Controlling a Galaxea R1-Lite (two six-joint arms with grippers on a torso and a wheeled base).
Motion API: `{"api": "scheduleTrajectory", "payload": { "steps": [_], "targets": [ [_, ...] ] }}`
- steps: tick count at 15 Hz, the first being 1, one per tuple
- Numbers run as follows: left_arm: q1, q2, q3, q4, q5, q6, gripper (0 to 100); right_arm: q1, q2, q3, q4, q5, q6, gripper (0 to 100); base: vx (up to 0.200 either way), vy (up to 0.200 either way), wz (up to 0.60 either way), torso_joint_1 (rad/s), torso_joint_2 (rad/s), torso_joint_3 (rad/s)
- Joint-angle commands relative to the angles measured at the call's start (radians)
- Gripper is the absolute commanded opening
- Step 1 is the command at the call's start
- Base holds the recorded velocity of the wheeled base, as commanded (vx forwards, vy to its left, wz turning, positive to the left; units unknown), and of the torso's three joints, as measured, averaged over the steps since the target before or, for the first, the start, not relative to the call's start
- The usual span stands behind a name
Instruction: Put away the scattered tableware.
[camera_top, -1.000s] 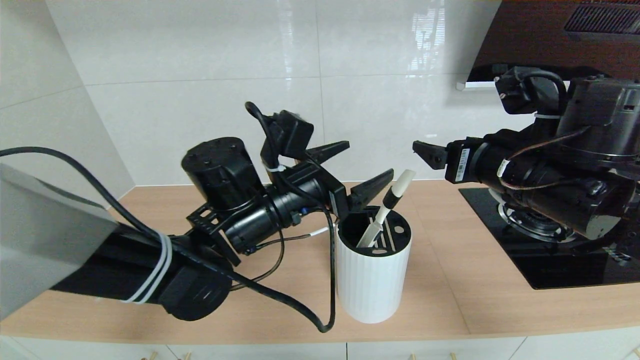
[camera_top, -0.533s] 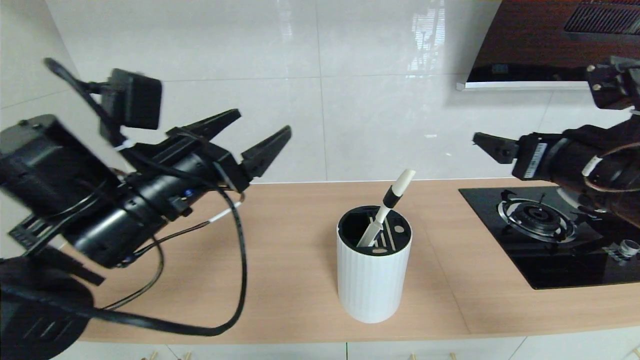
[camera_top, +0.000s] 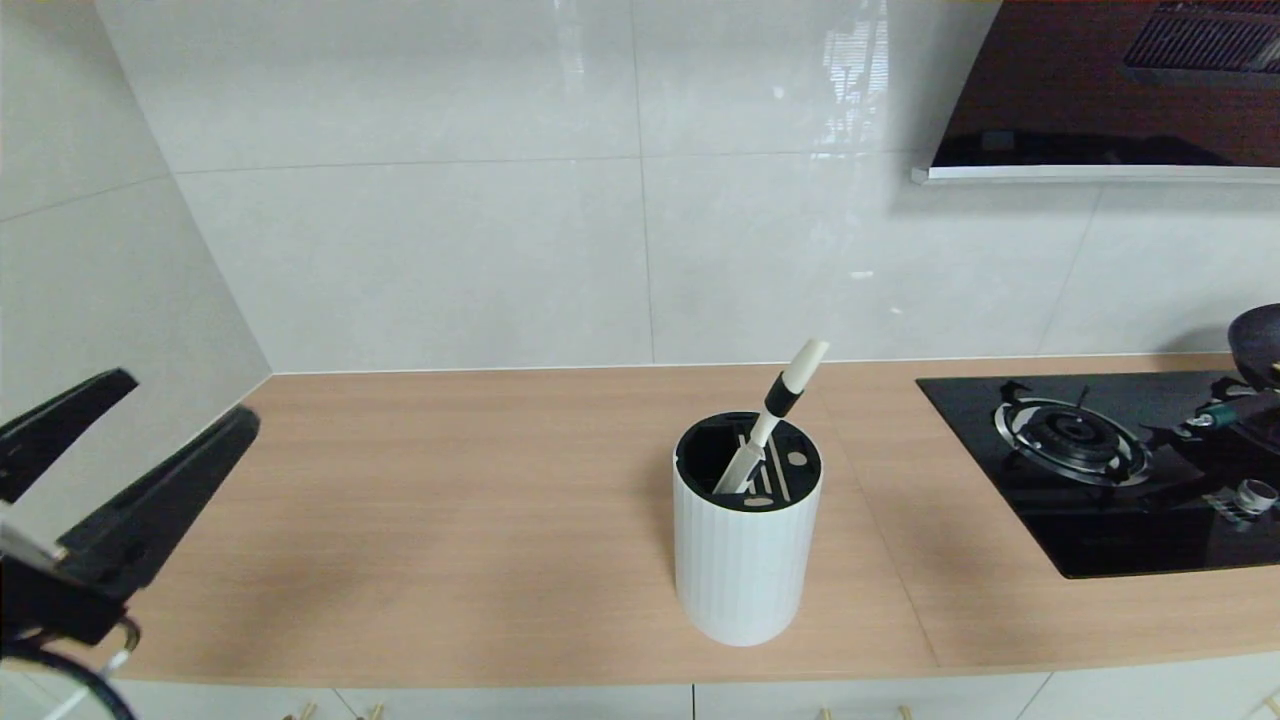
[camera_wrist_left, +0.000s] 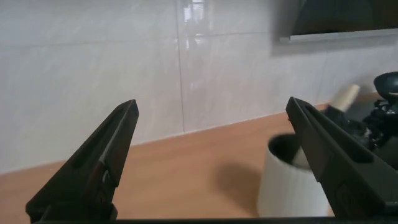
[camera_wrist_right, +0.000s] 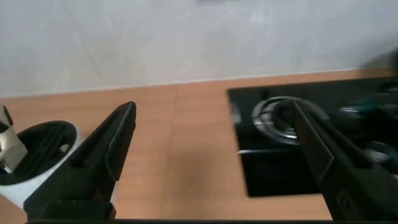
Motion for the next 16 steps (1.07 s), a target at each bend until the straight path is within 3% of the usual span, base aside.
{"api": "scheduleTrajectory", "payload": {
  "steps": [1,2,3,4,6,8,11,12,14,16],
  "targets": [
    [0.014,-0.450,0.025,0.364,0.004,-0.006,100,-0.069,-0.250,0.005,0.116,0.062,-0.001,100,0.000,0.000,0.00,0.000,0.00,0.000],
    [0.014,-0.549,-0.004,0.507,0.005,-0.010,100,-0.067,-0.295,-0.008,0.194,0.111,-0.001,100,0.000,0.000,0.00,0.000,0.00,0.000],
    [0.069,-0.698,-0.063,0.748,0.007,-0.019,100,-0.067,-0.381,-0.027,0.366,0.225,0.001,100,0.000,0.000,0.00,0.000,0.00,0.000],
    [0.112,-0.766,-0.067,0.820,0.002,-0.042,100,-0.067,-0.436,-0.034,0.455,0.279,0.001,100,0.000,0.000,0.00,0.000,0.00,0.000],
    [0.154,-0.852,-0.052,0.849,-0.007,-0.066,100,-0.067,-0.503,-0.040,0.541,0.361,0.001,100,0.000,0.000,0.00,0.000,0.00,0.000],
    [0.166,-0.911,-0.006,0.851,-0.010,-0.066,100,-0.067,-0.566,-0.029,0.590,0.420,0.001,100,0.000,0.000,0.00,0.000,0.00,0.000],
    [0.166,-0.931,0.095,0.814,-0.012,-0.065,100,-0.046,-0.686,-0.031,0.786,0.555,0.004,100,0.000,0.000,0.00,0.000,0.00,0.000],
    [0.166,-0.931,0.128,0.794,-0.013,-0.056,100,-0.007,-0.710,-0.031,0.832,0.565,0.004,100,0.000,0.000,0.00,0.000,0.00,0.000],
    [0.166,-0.931,0.180,0.797,-0.001,0.009,100,0.096,-0.760,-0.023,0.896,0.565,0.004,100,0.000,0.000,0.00,0.000,0.00,0.000],
    [0.166,-0.931,0.178,0.809,0.063,0.017,100,0.105,-0.793,0.008,0.904,0.561,0.002,100,0.000,0.000,0.00,0.000,0.00,0.000]
  ]
}}
